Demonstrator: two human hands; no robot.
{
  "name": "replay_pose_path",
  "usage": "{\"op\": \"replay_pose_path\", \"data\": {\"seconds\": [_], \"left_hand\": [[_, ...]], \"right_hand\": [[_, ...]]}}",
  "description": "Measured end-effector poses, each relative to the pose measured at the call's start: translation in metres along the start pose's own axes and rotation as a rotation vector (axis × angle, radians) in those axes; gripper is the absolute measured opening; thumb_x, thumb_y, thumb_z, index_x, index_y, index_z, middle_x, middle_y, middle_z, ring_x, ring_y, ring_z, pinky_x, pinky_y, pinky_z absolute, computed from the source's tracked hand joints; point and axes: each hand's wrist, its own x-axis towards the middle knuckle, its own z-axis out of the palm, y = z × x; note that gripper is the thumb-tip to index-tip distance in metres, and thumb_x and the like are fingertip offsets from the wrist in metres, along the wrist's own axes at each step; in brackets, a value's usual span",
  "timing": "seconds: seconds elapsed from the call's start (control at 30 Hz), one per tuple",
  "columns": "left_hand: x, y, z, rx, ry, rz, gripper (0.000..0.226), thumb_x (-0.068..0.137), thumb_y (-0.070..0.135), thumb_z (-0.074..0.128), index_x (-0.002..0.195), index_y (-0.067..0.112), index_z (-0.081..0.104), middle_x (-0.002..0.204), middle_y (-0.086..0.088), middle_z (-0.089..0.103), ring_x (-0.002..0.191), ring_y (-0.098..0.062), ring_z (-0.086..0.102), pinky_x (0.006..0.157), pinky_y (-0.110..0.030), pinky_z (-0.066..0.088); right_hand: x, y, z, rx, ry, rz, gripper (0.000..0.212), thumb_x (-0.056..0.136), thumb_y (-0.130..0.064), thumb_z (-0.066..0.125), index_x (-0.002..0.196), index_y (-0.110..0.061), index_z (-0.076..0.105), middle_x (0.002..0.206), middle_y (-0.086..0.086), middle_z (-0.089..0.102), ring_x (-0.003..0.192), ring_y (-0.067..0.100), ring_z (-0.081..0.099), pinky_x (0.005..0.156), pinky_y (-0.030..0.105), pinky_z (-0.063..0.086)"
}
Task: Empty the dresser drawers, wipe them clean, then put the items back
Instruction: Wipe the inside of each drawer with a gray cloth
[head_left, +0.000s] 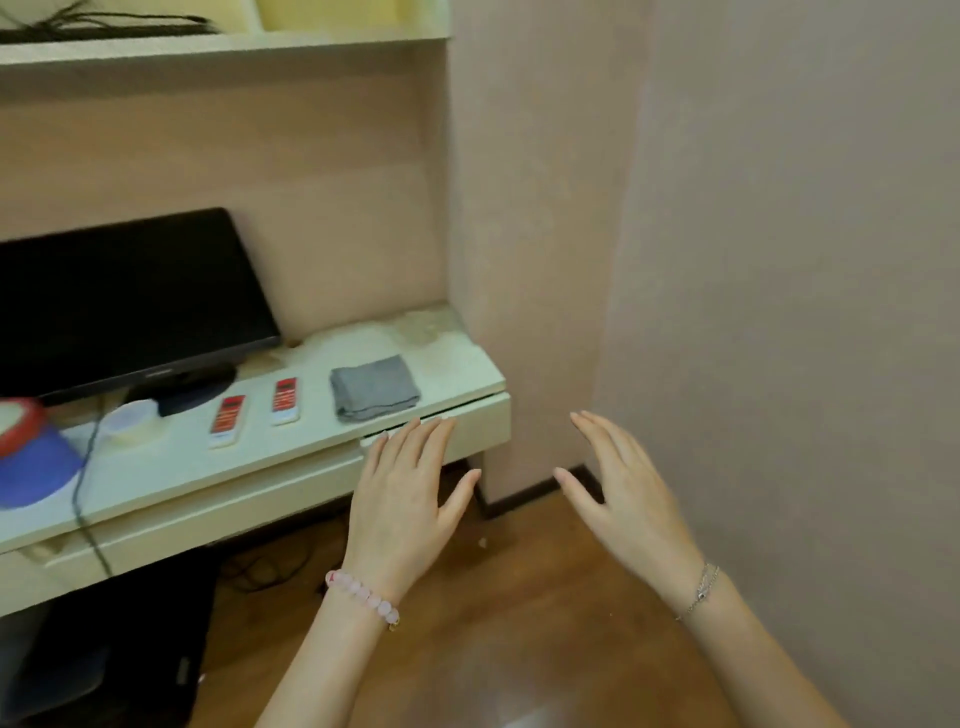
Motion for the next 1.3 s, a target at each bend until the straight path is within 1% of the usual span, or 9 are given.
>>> {"op": "replay_pose_path", "data": {"seconds": [0.13, 0.27, 0.47, 0.63, 0.77, 0.83, 0.97, 1.2, 1.3], "left_hand": [[0.008, -0.048, 0.004, 0.048, 0.009, -0.091, 0.058, 0.090, 0.051, 0.035, 0.128, 0.013, 0.054, 0.125, -0.003, 0.060, 0.120, -0.022, 0.054, 0.105, -0.040, 0.035], [0.024, -0.083, 0.020, 0.071, 0.011, -0.170, 0.057, 0.090, 0.051, 0.036, 0.128, 0.012, 0.054, 0.125, -0.004, 0.060, 0.120, -0.022, 0.053, 0.105, -0.041, 0.035], [0.070, -0.128, 0.064, 0.087, -0.012, -0.277, 0.056, 0.090, 0.051, 0.036, 0.129, 0.013, 0.053, 0.126, -0.004, 0.059, 0.123, -0.023, 0.051, 0.105, -0.043, 0.035], [0.124, -0.161, 0.104, 0.108, -0.047, -0.341, 0.055, 0.090, 0.049, 0.038, 0.127, 0.012, 0.055, 0.125, -0.004, 0.060, 0.122, -0.023, 0.051, 0.105, -0.038, 0.033], [0.166, -0.184, 0.132, 0.127, -0.072, -0.403, 0.056, 0.089, 0.048, 0.037, 0.126, 0.011, 0.055, 0.125, -0.005, 0.060, 0.122, -0.024, 0.052, 0.103, -0.043, 0.039], [0.182, -0.195, 0.143, 0.130, -0.081, -0.434, 0.056, 0.089, 0.048, 0.038, 0.126, 0.010, 0.055, 0.125, -0.006, 0.060, 0.122, -0.025, 0.052, 0.103, -0.043, 0.039], [0.196, -0.216, 0.159, 0.131, -0.105, -0.488, 0.055, 0.088, 0.047, 0.041, 0.127, 0.011, 0.054, 0.125, -0.006, 0.060, 0.122, -0.026, 0.051, 0.104, -0.038, 0.030], [0.216, -0.248, 0.179, 0.110, -0.125, -0.534, 0.056, 0.088, 0.048, 0.041, 0.126, 0.010, 0.055, 0.126, -0.007, 0.060, 0.122, -0.026, 0.051, 0.105, -0.039, 0.030], [0.226, -0.262, 0.187, 0.094, -0.144, -0.521, 0.055, 0.088, 0.047, 0.041, 0.125, 0.009, 0.056, 0.124, -0.008, 0.061, 0.121, -0.027, 0.052, 0.103, -0.043, 0.037]], "right_hand": [[0.047, -0.021, 0.037, 0.050, -0.061, -0.069, 0.056, 0.093, -0.041, 0.047, 0.143, -0.023, 0.030, 0.147, -0.009, 0.032, 0.137, 0.006, 0.024, 0.107, 0.015, 0.015], [0.092, -0.026, 0.074, 0.084, -0.109, -0.126, 0.057, 0.092, -0.043, 0.045, 0.142, -0.019, 0.033, 0.146, -0.005, 0.037, 0.136, 0.009, 0.028, 0.108, 0.018, 0.018], [0.174, -0.011, 0.130, 0.121, -0.219, -0.189, 0.057, 0.093, -0.041, 0.045, 0.144, -0.023, 0.027, 0.149, -0.007, 0.030, 0.138, 0.007, 0.022, 0.108, 0.018, 0.016], [0.249, 0.007, 0.171, 0.150, -0.285, -0.196, 0.056, 0.094, -0.038, 0.047, 0.143, -0.020, 0.030, 0.148, -0.004, 0.032, 0.138, 0.010, 0.025, 0.110, 0.020, 0.017], [0.307, 0.020, 0.201, 0.164, -0.360, -0.218, 0.055, 0.094, -0.037, 0.047, 0.143, -0.021, 0.029, 0.148, -0.005, 0.032, 0.137, 0.010, 0.025, 0.109, 0.018, 0.016], [0.332, 0.023, 0.217, 0.158, -0.398, -0.239, 0.055, 0.094, -0.037, 0.047, 0.143, -0.021, 0.029, 0.148, -0.004, 0.032, 0.137, 0.010, 0.025, 0.108, 0.018, 0.016], [0.363, 0.025, 0.241, 0.179, -0.463, -0.250, 0.055, 0.094, -0.035, 0.048, 0.144, -0.019, 0.030, 0.148, -0.003, 0.032, 0.137, 0.011, 0.026, 0.109, 0.018, 0.016], [0.396, 0.026, 0.281, 0.172, -0.549, -0.231, 0.055, 0.094, -0.034, 0.048, 0.143, -0.020, 0.029, 0.148, -0.003, 0.033, 0.136, 0.011, 0.027, 0.108, 0.016, 0.016], [0.402, 0.025, 0.297, 0.162, -0.567, -0.202, 0.055, 0.093, -0.034, 0.048, 0.143, -0.019, 0.030, 0.148, -0.003, 0.033, 0.136, 0.012, 0.028, 0.108, 0.017, 0.016]]}}
